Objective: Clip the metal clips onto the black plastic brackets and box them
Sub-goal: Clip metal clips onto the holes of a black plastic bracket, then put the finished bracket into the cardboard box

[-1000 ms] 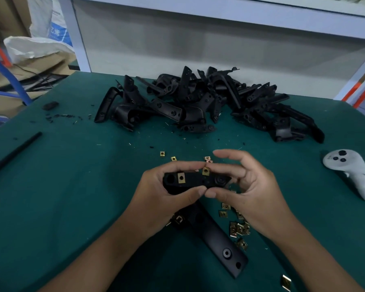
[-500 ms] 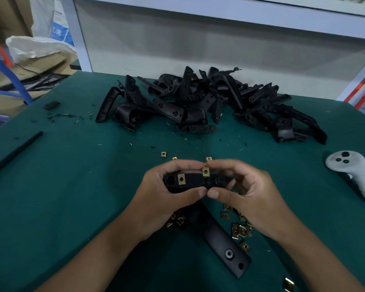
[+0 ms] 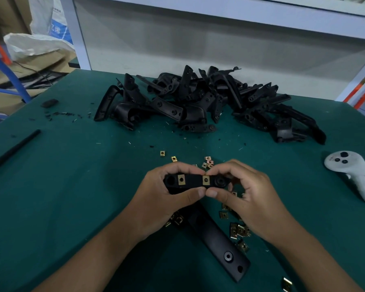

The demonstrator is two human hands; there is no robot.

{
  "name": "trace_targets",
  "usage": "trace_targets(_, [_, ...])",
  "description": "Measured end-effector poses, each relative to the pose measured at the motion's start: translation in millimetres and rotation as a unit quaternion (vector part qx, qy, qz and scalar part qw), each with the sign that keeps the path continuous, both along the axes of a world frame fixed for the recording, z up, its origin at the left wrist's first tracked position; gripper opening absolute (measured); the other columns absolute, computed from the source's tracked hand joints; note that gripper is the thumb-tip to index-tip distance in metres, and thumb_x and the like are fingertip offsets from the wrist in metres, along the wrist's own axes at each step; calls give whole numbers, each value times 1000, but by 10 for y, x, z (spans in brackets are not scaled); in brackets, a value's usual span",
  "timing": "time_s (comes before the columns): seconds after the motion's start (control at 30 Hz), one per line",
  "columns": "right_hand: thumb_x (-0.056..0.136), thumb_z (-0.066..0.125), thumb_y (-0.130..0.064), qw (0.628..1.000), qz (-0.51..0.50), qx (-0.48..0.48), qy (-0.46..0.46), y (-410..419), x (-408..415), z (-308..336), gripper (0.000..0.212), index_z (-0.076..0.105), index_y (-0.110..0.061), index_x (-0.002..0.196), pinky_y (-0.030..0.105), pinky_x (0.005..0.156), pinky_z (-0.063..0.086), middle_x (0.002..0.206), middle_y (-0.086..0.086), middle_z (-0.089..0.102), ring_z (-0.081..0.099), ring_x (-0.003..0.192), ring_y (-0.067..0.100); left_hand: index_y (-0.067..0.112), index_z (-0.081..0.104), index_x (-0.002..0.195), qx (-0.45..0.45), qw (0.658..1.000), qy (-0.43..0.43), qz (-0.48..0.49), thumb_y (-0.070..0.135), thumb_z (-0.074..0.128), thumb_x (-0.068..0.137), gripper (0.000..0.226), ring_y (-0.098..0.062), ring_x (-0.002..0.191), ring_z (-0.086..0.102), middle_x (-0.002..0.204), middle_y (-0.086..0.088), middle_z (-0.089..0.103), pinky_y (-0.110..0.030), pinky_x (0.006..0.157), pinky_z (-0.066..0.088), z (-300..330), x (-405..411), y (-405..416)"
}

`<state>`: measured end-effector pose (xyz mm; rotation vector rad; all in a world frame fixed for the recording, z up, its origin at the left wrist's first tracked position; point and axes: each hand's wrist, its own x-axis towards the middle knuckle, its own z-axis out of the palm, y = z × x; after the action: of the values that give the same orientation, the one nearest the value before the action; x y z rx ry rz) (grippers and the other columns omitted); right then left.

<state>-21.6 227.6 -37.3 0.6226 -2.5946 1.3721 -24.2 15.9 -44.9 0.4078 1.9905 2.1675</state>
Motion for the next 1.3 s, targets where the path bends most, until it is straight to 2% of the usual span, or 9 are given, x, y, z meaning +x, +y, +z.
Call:
trace_targets(0.2, [89,66,-58,1000,15,0,-1,-4,2,-3,28,67,-38,109,16,76,47,103,-17,65,63,97,11,22,78,94,-6,1000,1,10,22,82,74,20,-5,78,70,86,4,76,-14,69,52,3,7,0])
trace_targets(0.33, [89,66,-58,1000,9,-3,2,-5,-2,-21,28,67,-39,110,12,82,44,105,-19,66,63,102,10,20,79,94,-2,1000,-8,15,21,82,72,21,-7,78,70,86,-1,77,-14,70,53,8,9,-1])
trace_targets(0.5, [87,69,-56,1000,2,-23,10,-41,2,32,29,68,-38,110,24,82,52,104,-18,68,65,104,12,27,79,94,-4,1000,-7,23,24,80,74,21,-12,84,72,92,-1,77,-17,70,54,20,25,-17])
trace_targets(0.67, [89,72,-47,999,-6,-2,33,16,66,284,26,69,-34,111,8,81,43,103,-23,66,64,99,-2,36,78,96,-27,998,21,43,35,75,71,26,-8,87,73,97,5,77,-12,68,54,148,102,30])
trace_targets(0.83, [91,71,-47,997,-38,28,58,325,410,536,25,68,-36,112,8,80,41,100,-25,62,63,97,-1,45,77,86,-48,997,51,34,32,75,64,26,0,78,70,91,14,76,-29,71,52,319,238,327])
trace_targets(0.93, [90,73,-43,991,-91,34,96,658,819,650,24,69,-33,112,10,79,41,96,-21,62,62,91,2,47,77,83,-42,994,92,-34,34,74,64,23,9,76,67,87,18,75,-12,61,52,471,421,697])
trace_targets(1.07, [88,77,-34,970,-197,76,122,1199,1661,757,25,71,-27,111,12,77,41,92,-18,61,60,83,5,44,77,92,-35,980,119,-156,43,93,64,32,-1,85,71,93,14,77,-27,71,55,573,857,1386])
trace_targets(1.2, [87,79,-27,926,-341,128,96,1735,2743,759,27,74,-16,111,14,81,47,100,-11,68,64,95,-2,42,73,101,-29,947,154,-282,32,75,76,27,0,87,71,95,15,76,-9,71,50,510,1497,2187])
trace_targets(1.3, [90,72,-38,889,-424,161,67,2006,3501,637,30,73,-19,113,13,84,46,106,-24,64,63,99,-6,41,70,107,-27,912,143,-384,28,72,83,27,-1,96,70,102,17,75,-14,80,51,352,1976,2664])
